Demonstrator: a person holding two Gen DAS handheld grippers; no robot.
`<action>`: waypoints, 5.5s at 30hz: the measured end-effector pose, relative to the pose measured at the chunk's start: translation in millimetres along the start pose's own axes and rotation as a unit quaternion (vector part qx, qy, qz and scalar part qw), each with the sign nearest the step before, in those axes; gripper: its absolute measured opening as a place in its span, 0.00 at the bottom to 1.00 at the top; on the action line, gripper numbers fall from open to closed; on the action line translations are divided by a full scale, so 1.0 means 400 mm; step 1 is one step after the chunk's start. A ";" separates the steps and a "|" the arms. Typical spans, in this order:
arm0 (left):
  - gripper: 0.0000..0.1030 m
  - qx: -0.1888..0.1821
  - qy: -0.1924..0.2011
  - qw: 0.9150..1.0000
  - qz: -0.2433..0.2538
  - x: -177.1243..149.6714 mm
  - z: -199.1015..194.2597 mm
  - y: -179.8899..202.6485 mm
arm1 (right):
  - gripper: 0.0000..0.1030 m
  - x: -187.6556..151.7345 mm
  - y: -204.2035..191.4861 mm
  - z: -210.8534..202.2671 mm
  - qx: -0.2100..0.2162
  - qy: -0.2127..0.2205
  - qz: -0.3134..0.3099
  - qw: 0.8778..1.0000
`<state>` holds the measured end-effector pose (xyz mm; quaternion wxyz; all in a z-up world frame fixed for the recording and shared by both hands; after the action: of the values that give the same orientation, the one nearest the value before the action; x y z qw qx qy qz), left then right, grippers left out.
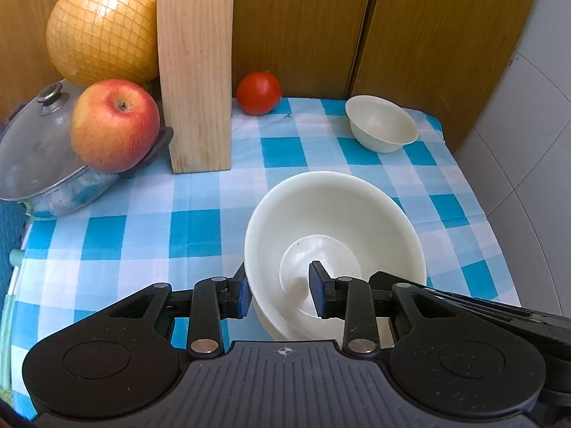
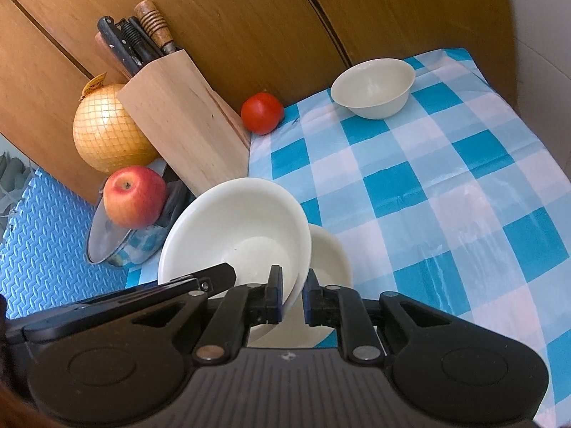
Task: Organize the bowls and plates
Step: 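Lift the second bowl with both grippers and lower it into the first bowl, then open both grippers to release the nested bowl, then move both grippers to the last cream bowl by the tomato and grasp its rim, then lift the last bowl with both grippers and lower it into the bowl stack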
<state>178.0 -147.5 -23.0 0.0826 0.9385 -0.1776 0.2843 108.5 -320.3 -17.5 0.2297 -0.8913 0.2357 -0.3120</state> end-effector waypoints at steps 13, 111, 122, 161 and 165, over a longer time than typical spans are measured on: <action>0.39 0.000 -0.011 1.000 0.002 -0.001 0.020 0.000 | 0.13 -0.002 0.001 0.011 -0.013 -0.007 -0.005 1.000; 0.37 0.019 -0.065 0.997 0.031 0.378 0.471 0.222 | 0.12 0.439 0.306 0.296 -0.030 0.039 0.097 0.994; 0.37 0.019 -0.052 0.998 0.029 0.363 0.389 0.204 | 0.12 0.422 0.252 0.238 -0.022 0.047 0.079 0.996; 0.40 0.004 0.012 1.000 0.016 0.144 0.000 0.039 | 0.13 0.146 -0.014 -0.020 0.009 0.050 0.001 0.999; 0.40 0.000 0.008 1.000 0.015 0.106 -0.013 0.028 | 0.14 0.105 -0.025 -0.034 0.006 0.046 -0.001 0.999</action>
<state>204.1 -168.6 5.9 0.0798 0.9336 -0.1907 0.2927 131.4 -339.9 16.5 0.2240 -0.8747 0.2432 -0.3543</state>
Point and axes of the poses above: each gripper's, at about its wrist camera, not at the fingertips, and z roughly the way its jaws point, y to its right, x to its top, the point moved 4 cm from there along z, roughly the way its jaws point, and after that the axes turned 2 degrees about x, right-handed, at the moved point
